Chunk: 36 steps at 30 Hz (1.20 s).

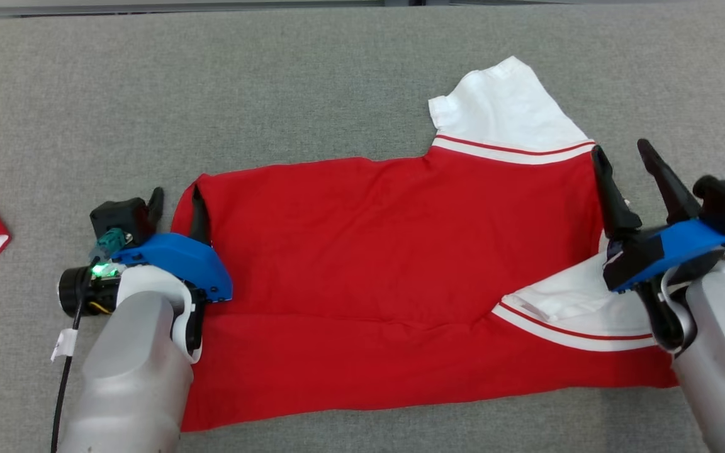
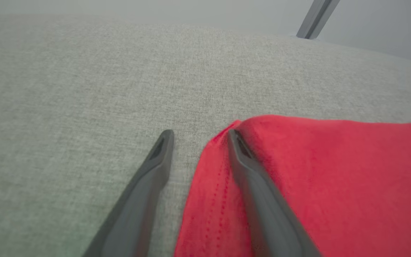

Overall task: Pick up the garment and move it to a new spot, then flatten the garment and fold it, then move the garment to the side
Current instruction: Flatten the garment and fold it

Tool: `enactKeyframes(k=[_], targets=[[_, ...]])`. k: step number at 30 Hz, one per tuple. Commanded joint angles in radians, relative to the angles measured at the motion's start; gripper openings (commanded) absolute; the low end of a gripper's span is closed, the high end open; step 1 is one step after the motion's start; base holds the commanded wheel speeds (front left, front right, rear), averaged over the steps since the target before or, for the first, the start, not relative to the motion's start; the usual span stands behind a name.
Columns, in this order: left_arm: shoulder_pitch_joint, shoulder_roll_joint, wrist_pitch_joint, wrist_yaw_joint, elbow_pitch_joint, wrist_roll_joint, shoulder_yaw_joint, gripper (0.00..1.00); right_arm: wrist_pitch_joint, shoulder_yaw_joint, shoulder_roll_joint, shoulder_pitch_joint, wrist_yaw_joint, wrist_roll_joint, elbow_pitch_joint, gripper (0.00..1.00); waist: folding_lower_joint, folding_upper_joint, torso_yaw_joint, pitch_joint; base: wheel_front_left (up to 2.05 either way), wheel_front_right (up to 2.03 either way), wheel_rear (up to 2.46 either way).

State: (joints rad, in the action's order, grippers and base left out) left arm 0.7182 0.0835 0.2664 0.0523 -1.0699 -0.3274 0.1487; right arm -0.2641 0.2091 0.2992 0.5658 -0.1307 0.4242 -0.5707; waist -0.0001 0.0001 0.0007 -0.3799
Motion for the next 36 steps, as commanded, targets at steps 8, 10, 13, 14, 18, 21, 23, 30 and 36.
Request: enactKeyframes(k=[8, 10, 13, 14, 18, 21, 23, 30, 36], targets=[[0.056, -0.025, -0.003, 0.019, 0.052, 0.029, 0.053, 0.00, 0.130, 0.093, 0.092, 0.295, 0.000, 0.018, -0.217, 1.00, 0.0001, -0.0001, 0.081, -0.059, 0.00, 0.00, 0.00], [0.061, -0.028, -0.002, 0.022, 0.099, 0.032, 0.066, 0.00, 0.176, 0.110, 0.114, 0.361, 0.000, 0.033, -0.264, 1.00, 0.0001, -0.0001, 0.113, -0.074, 0.00, 0.00, 0.00], [0.056, -0.033, -0.002, 0.017, 0.185, 0.021, 0.095, 0.00, 0.224, 0.133, 0.139, 0.432, 0.000, 0.047, -0.326, 1.00, 0.0001, -0.0001, 0.159, -0.093, 0.00, 0.00, 0.00], [0.046, -0.034, -0.002, 0.017, 0.208, 0.004, 0.114, 0.00, 0.236, 0.141, 0.148, 0.452, 0.000, 0.048, -0.346, 1.00, 0.0001, -0.0001, 0.173, -0.100, 0.00, 0.00, 0.00], [0.034, -0.033, -0.002, -0.004, 0.276, -0.071, 0.200, 0.00, 0.292, 0.182, 0.169, 0.514, 0.000, 0.055, -0.412, 1.00, 0.0001, -0.0001, 0.223, -0.123, 0.00, 0.00, 0.00], [0.037, -0.034, -0.002, -0.030, 0.307, -0.126, 0.257, 0.00, 0.315, 0.204, 0.181, 0.547, 0.000, 0.055, -0.455, 1.00, 0.0001, -0.0001, 0.250, -0.137, 0.00, 0.00, 0.00], [0.039, -0.033, -0.002, -0.046, 0.323, -0.152, 0.286, 0.00, 0.328, 0.216, 0.176, 0.558, 0.000, 0.058, -0.488, 1.00, 0.0001, -0.0001, 0.260, -0.142, 0.00, 0.00, 0.00], [0.040, -0.034, -0.002, -0.087, 0.370, -0.176, 0.313, 0.00, 0.294, 0.252, 0.179, 0.596, 0.000, 0.058, -0.533, 0.00, 0.0001, -0.0001, 0.258, -0.143, 0.00, 0.00, 0.00], [0.007, -0.033, -0.002, -0.107, 0.452, -0.115, 0.251, 0.00, 0.100, 0.217, 0.168, 0.625, 0.000, 0.069, -0.548, 0.00, 0.0001, -0.0001, 0.224, -0.131, 0.00, 0.00, 0.00]])
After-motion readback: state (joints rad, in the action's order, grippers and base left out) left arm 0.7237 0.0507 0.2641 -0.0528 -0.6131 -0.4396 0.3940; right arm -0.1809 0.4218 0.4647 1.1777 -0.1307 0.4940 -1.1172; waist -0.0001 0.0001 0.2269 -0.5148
